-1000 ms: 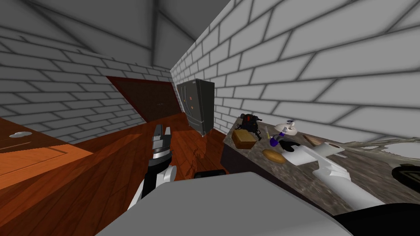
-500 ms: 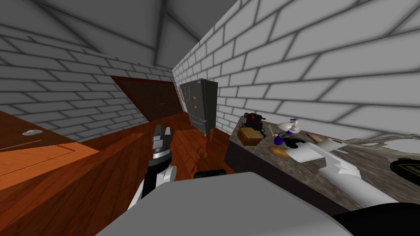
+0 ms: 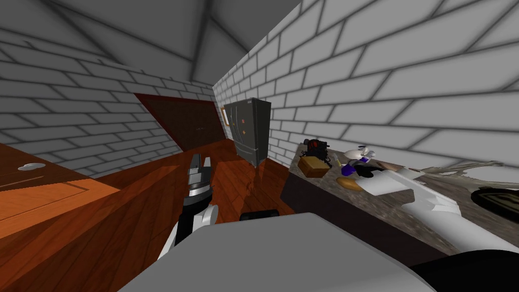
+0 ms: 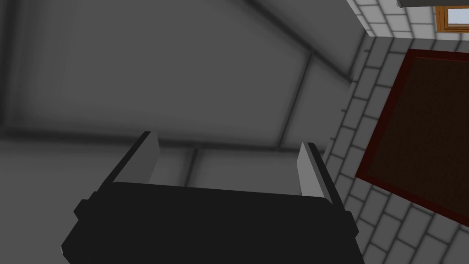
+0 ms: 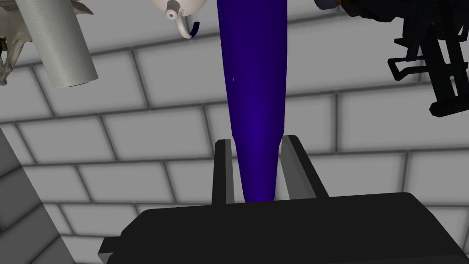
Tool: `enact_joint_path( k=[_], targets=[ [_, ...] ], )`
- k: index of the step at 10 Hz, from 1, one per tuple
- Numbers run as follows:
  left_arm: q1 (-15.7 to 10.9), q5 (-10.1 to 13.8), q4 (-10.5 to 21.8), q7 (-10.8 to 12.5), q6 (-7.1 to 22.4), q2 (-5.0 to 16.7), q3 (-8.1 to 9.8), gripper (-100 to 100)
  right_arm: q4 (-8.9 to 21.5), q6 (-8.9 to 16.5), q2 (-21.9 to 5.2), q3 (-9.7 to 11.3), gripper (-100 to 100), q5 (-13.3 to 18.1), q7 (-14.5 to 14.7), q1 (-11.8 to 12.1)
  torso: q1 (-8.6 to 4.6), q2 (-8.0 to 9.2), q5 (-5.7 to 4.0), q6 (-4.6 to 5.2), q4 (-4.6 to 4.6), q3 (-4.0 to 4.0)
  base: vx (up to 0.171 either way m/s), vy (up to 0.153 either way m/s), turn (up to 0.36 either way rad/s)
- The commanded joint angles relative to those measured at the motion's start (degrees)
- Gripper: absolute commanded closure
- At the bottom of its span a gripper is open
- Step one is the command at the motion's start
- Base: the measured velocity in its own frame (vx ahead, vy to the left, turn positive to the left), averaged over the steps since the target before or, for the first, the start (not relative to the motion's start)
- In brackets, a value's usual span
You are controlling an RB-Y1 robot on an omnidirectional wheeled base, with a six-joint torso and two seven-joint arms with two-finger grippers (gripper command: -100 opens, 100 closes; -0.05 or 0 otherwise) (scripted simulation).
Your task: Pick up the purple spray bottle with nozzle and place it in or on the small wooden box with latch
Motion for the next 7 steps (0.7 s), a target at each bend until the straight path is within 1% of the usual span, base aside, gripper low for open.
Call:
enact_joint_path(
  k=[1, 2, 7],
  targets=[
    [0.0, 0.0, 0.0, 0.0, 0.0, 0.0, 0.0, 0, -1.6, 1.6, -1.1, -0.1, 100, -1.0, 0.6, -0.1, 0.0, 0.0, 0.0, 0.0, 0.0, 0.0, -0.031, 0.113, -0.055],
    [0.0, 0.0, 0.0, 0.0, 0.0, 0.0, 0.0, 0, -3.7, 2.9, -2.2, -0.3, 100, -2.2, 1.3, 0.1, -0.12, 0.03, -0.02, -0.01, 0.01, 0.02, 0.008, 0.092, -0.072],
    [0.0, 0.0, 0.0, 0.0, 0.0, 0.0, 0.01, 0, -9.9, 6.0, -5.4, -0.1, 100, -5.5, 4.1, 0.5, -0.37, -0.39, -0.07, -0.14, -0.13, -0.25, 0.043, 0.068, -0.037]
  ],
)
